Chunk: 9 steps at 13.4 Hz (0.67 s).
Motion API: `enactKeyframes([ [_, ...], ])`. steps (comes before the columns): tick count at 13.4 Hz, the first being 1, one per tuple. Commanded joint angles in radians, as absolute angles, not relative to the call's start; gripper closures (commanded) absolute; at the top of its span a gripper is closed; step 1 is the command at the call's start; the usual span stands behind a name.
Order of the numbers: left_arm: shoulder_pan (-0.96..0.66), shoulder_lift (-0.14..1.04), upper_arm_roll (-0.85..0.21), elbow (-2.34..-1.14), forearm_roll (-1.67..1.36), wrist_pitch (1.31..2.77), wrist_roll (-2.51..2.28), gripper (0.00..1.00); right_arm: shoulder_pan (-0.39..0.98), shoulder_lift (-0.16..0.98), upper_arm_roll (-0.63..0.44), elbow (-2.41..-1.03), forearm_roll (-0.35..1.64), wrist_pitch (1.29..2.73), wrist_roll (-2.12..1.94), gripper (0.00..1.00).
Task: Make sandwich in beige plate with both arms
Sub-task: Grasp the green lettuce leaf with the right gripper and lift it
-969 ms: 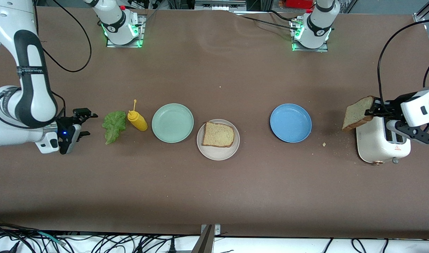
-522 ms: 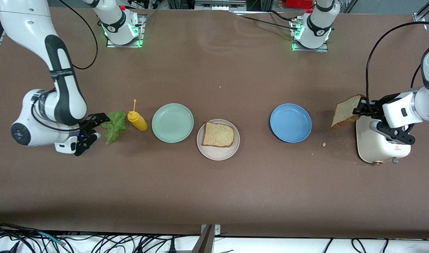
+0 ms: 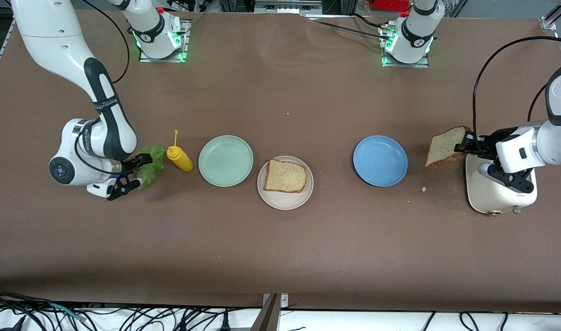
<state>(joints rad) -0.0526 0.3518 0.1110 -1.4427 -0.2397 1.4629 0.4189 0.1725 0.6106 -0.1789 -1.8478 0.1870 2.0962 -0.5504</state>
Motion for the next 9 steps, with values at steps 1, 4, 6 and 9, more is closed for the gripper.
enactKeyframes([
  [1,-0.054,0.362,0.117,-1.424,-0.270,1.445,0.413,1.00,0.183,0.591,-0.179,-1.870,0.167,2.100,-0.485,0.68],
  [4,-0.054,0.370,0.117,-1.424,-0.296,1.445,0.411,1.00,0.189,0.591,-0.179,-1.862,0.167,2.088,-0.483,1.00],
  [6,-0.054,0.373,0.118,-1.424,-0.321,1.443,0.410,1.00,0.189,0.591,-0.179,-1.853,0.169,2.077,-0.483,1.00],
  [9,-0.052,0.374,0.117,-1.424,-0.322,1.443,0.390,1.00,0.186,0.572,-0.186,-1.816,0.169,2.025,-0.485,1.00],
])
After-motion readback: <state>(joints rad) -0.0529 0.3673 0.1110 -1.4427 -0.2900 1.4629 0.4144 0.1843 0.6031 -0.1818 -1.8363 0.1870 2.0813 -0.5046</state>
